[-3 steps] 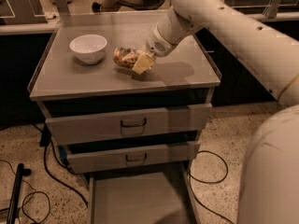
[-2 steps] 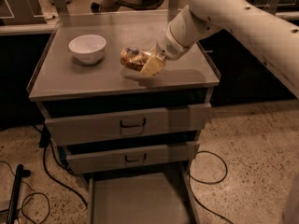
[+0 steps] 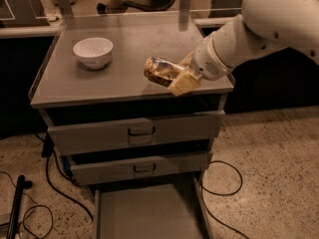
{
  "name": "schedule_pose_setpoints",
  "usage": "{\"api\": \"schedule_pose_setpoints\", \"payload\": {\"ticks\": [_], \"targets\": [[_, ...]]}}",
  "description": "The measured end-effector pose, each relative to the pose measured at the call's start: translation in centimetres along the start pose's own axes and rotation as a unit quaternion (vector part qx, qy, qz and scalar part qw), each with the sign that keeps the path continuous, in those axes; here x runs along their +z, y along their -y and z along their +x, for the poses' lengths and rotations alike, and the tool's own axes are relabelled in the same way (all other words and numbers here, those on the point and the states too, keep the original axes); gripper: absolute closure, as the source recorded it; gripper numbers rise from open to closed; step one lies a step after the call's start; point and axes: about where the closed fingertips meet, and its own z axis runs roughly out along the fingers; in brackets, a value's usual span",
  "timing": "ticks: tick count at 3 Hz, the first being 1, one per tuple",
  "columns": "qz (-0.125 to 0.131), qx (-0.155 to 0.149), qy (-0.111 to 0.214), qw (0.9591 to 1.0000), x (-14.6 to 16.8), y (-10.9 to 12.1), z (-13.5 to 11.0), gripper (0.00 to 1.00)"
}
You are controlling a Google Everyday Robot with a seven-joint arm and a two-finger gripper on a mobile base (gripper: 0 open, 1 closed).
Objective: Place orange can into bottom drawer
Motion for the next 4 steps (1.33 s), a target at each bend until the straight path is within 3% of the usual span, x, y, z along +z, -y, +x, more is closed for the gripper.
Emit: {"api": "schedule_pose_setpoints", "payload": {"ticks": [1,2,4], "targets": [[-0.008,0.036,-0.001,0.9993,-2.8,-6.7,4.7,1.0],[-0.009,0.036,0.0,0.9993,-2.7,-6.8,4.7,1.0],[-0.068,0.068,0.017,0.9952,5.7,-13.7,8.3,1.0]]}}
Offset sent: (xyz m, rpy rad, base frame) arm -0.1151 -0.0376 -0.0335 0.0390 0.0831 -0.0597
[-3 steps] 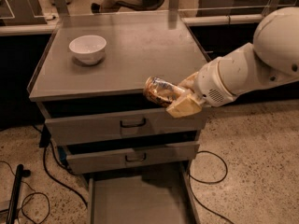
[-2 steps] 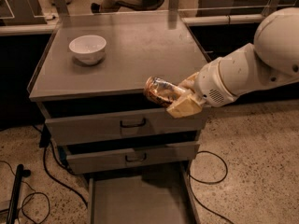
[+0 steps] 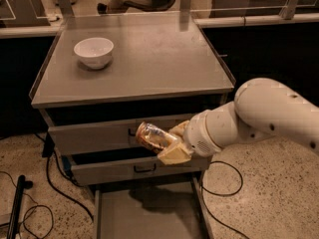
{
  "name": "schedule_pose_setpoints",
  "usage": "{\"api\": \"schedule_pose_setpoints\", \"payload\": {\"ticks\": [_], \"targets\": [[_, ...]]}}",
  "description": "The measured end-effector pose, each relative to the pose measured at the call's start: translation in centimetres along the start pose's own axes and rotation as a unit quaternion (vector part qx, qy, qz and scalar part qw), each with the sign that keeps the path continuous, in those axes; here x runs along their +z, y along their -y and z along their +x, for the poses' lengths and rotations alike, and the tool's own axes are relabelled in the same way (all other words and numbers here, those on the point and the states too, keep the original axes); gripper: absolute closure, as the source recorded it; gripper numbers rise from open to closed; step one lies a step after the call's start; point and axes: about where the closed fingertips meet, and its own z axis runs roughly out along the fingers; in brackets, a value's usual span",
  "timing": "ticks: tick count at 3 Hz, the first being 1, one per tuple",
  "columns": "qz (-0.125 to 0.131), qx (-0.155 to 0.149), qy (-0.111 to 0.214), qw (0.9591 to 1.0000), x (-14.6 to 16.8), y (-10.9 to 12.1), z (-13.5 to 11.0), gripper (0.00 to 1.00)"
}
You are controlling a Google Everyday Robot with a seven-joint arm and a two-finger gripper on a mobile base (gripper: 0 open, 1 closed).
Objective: Place orange can into bottom drawer
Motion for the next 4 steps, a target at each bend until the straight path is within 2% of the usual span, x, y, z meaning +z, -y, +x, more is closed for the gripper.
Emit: {"api": "schedule_pose_setpoints", "payload": {"ticks": [1,2,3,4], "targets": [[-0.021,-0.011,-0.007,0.9997,5.3,-2.1,3.4,1.0],[-0.059,-0.034,-0.017,0.9975,11.5,-2.8,8.6,1.0],[-0.086,-0.025,-0.036,0.9953,14.4,-2.4,13.0,1.0],[-0.086,-0.025,-0.036,0.9953,14.4,-2.4,13.0,1.0]]}}
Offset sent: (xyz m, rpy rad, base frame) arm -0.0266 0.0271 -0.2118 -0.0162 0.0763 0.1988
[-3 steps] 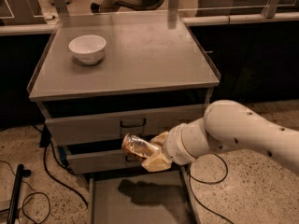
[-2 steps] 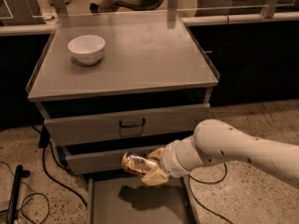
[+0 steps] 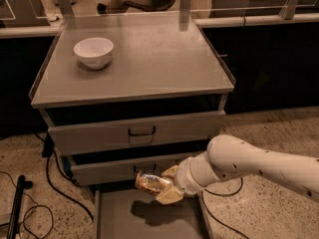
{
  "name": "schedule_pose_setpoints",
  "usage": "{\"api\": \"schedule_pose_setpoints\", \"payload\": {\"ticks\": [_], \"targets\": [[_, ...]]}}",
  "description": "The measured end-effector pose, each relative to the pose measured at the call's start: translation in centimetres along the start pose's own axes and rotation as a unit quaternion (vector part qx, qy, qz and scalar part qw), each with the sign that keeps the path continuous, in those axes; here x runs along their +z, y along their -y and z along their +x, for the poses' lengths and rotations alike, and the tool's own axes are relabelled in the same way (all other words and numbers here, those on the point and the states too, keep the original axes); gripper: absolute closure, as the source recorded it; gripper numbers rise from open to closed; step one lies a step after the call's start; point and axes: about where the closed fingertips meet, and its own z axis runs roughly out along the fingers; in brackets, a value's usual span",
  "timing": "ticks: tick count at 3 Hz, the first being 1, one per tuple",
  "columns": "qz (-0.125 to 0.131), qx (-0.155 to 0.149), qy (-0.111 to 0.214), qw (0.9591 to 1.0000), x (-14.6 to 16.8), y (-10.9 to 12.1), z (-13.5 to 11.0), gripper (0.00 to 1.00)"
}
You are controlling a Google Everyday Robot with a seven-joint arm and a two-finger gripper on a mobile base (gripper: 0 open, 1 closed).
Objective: Place orange can into bottom drawer
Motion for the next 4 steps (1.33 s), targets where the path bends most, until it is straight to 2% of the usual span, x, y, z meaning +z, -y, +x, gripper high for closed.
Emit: {"api": "schedule_pose_setpoints", "payload": {"ticks": [1,3,4], "targets": [[-0.006,0.002,-0.007,1.0,0.8,0.1,0.2,1.0],[-0.042,0.025,-0.042,0.9979,6.3,0.9,2.6,1.0],[-0.043,0.032,-0.043,0.9976,9.3,1.8,4.4,1.0]]}}
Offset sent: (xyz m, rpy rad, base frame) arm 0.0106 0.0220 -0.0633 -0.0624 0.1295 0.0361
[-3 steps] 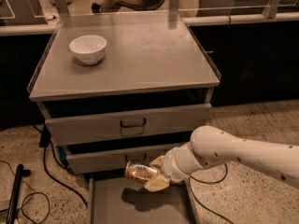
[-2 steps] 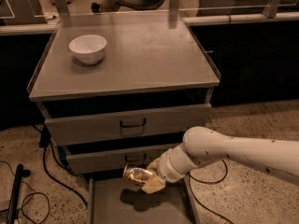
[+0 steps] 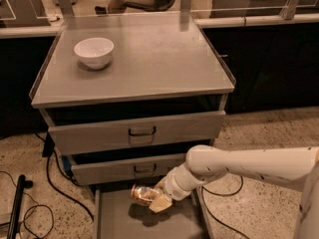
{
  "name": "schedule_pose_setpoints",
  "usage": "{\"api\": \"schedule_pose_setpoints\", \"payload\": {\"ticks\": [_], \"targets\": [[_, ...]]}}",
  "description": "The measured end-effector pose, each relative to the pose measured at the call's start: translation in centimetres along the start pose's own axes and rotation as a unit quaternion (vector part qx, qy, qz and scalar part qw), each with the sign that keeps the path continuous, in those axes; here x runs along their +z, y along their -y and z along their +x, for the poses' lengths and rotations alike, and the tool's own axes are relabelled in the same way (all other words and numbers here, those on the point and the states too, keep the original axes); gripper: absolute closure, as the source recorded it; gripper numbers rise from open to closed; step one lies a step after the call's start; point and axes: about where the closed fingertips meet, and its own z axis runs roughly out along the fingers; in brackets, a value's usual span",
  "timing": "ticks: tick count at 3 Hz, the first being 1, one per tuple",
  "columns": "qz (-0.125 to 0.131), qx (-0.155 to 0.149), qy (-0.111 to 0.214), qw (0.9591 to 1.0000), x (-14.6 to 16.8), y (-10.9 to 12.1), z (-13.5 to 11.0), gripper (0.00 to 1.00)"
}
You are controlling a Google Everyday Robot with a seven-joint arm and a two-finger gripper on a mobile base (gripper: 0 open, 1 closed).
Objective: Place orange can into bottom drawer
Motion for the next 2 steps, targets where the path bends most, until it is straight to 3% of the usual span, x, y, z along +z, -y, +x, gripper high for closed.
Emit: {"api": "schedule_pose_setpoints", "payload": {"ticks": [1,2], "targets": [[0.014,-0.008,0.015,0.9998,2.6,1.4,1.4,1.0],[0.053,-0.028,0.058,0.9965,5.4,3.4,3.7,1.0]]}}
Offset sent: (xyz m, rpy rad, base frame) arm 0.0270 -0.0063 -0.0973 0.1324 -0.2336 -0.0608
